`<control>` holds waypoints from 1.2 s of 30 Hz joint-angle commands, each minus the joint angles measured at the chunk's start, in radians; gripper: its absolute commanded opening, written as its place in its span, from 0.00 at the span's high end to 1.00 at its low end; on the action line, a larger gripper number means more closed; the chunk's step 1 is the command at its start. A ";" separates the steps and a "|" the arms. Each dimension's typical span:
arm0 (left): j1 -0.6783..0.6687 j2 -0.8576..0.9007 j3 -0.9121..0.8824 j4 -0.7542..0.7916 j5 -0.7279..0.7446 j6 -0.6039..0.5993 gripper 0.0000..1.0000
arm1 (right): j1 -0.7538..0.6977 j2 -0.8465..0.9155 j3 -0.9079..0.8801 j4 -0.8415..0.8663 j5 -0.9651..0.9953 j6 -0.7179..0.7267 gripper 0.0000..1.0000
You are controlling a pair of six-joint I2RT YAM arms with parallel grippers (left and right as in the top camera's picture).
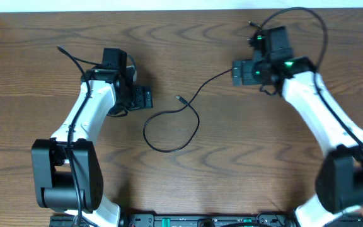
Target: Untangle cables
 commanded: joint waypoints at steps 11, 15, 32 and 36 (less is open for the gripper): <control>-0.016 -0.027 0.001 -0.074 0.173 0.030 0.08 | 0.064 0.274 0.116 0.260 -0.171 -0.101 0.01; -0.025 -0.053 0.001 -0.112 0.173 0.033 0.08 | 0.046 0.376 0.259 0.160 -0.181 -0.102 0.01; -0.026 -0.317 0.001 -0.237 0.199 0.033 0.08 | -0.032 0.452 0.383 0.077 -0.182 -0.086 0.01; -0.026 -0.337 0.001 -0.253 0.200 0.032 0.08 | -0.038 0.464 0.383 0.066 -0.181 -0.087 0.01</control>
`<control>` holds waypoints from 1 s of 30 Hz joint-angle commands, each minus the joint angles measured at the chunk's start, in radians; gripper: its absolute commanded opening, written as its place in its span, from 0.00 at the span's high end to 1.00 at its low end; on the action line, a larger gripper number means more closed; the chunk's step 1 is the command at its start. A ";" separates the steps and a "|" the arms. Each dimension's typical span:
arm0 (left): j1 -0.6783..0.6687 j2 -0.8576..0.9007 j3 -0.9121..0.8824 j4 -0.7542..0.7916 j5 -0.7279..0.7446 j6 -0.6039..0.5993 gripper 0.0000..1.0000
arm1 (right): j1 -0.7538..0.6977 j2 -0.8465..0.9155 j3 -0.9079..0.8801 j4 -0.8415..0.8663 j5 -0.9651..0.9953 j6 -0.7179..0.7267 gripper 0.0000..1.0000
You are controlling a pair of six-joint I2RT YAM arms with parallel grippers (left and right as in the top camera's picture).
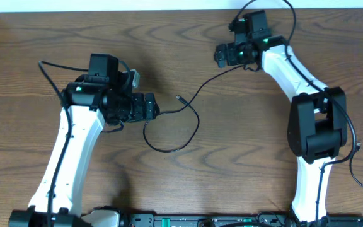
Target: Untangle cables
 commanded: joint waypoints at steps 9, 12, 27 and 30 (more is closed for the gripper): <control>0.001 -0.009 0.001 -0.032 0.013 0.005 0.07 | 0.004 0.102 0.017 0.005 -0.016 0.006 0.01; 0.001 -0.009 0.001 -0.032 0.013 0.005 0.07 | 0.004 0.110 0.017 0.006 -0.015 0.006 0.01; 0.001 -0.009 0.001 -0.021 0.013 0.005 0.07 | 0.004 0.111 0.017 -0.187 -0.013 0.016 0.01; 0.001 -0.009 0.001 -0.021 0.013 0.005 0.08 | 0.004 0.111 0.017 -0.262 -0.003 0.016 0.01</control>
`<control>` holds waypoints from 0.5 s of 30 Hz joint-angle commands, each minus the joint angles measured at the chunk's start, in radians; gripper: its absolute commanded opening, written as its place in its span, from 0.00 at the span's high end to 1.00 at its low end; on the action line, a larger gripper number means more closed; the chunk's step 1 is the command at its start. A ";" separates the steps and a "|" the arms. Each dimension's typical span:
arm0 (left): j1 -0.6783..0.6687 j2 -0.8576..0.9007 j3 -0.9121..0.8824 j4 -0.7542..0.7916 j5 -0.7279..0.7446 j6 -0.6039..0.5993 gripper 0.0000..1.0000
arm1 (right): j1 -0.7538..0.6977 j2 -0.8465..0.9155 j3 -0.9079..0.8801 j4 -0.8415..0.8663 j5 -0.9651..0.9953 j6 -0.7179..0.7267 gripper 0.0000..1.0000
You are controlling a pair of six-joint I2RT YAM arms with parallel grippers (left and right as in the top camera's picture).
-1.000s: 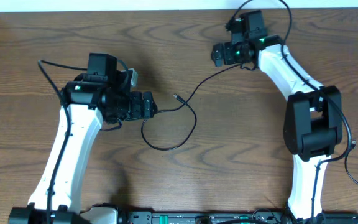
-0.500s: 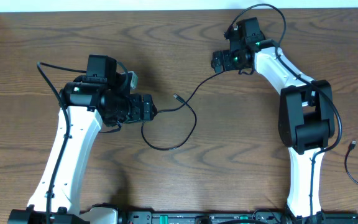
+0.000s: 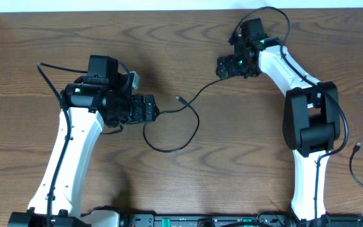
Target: Untangle cables
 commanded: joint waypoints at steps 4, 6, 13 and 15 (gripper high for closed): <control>0.000 -0.005 0.001 -0.003 0.013 0.005 0.07 | 0.007 0.024 -0.020 -0.137 0.031 0.016 0.01; 0.000 -0.005 0.001 -0.003 0.013 0.005 0.07 | 0.017 0.022 -0.020 -0.169 0.078 0.016 0.01; 0.000 -0.005 0.001 -0.002 0.013 0.010 0.07 | 0.077 -0.003 -0.020 -0.232 0.183 0.005 0.01; 0.000 -0.005 0.001 -0.002 0.013 0.010 0.07 | 0.096 -0.018 -0.020 -0.236 0.185 -0.014 0.01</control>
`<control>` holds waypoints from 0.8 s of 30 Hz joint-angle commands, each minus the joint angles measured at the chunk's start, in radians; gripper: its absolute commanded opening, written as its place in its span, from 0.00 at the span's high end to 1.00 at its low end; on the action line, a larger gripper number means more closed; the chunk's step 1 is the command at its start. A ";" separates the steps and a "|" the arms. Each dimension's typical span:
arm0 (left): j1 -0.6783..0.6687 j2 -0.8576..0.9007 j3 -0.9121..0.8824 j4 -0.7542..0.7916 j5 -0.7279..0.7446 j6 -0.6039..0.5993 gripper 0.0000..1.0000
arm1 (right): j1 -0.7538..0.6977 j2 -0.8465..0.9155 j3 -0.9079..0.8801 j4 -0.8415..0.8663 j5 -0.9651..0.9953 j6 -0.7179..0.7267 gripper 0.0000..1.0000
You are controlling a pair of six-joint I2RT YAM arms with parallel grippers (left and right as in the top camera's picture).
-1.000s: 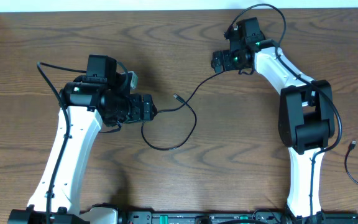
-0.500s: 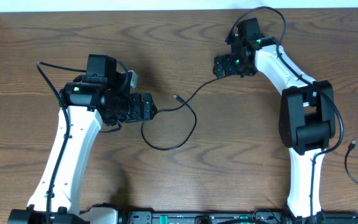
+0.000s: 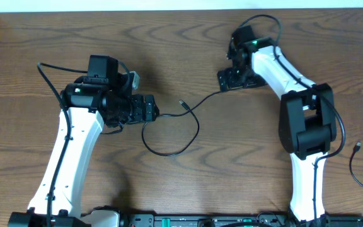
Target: Untangle cables
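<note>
A thin black cable [image 3: 197, 126] lies on the wooden table in a loop that crosses itself near the middle. Its free plug end [image 3: 181, 101] points up and to the left. The loop's left side runs up to my left gripper [image 3: 154, 110], which looks shut on the cable there. From the crossing the cable rises to the right into my right gripper [image 3: 223, 82], shut on that far stretch. The fingertips of both grippers are small and dark in this overhead view.
A second thin black cable [image 3: 353, 170] with a small plug [image 3: 357, 146] lies at the table's right edge, beside the right arm's base. The left arm's own lead [image 3: 48, 72] arcs out to the far left. The table's back edge [image 3: 169, 10] meets a white wall.
My right gripper has come a little nearer the front, from about level with the arm's elbow to just below it. The cable's plug end shifted slightly right. The left arm is unmoved.
At first my left gripper sat just above and left of the loop and my right held the cable at the far right. Then the left was at the loop's left side and the right further back and left. Now the right is nearer, and the loop is still crossed.
</note>
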 commanded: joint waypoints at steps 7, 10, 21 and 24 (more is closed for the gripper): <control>0.000 -0.005 0.001 -0.002 0.013 0.021 0.07 | 0.073 -0.040 -0.025 -0.054 -0.037 -0.111 0.01; 0.000 -0.005 0.001 -0.002 0.013 0.021 0.07 | 0.082 -0.040 -0.025 -0.087 -0.072 -0.165 0.01; 0.000 -0.005 0.001 0.000 0.013 0.021 0.07 | 0.090 -0.040 -0.025 -0.148 -0.119 -0.327 0.01; 0.000 -0.005 0.001 0.005 0.013 0.021 0.07 | 0.090 -0.040 -0.025 -0.167 -0.150 -0.389 0.01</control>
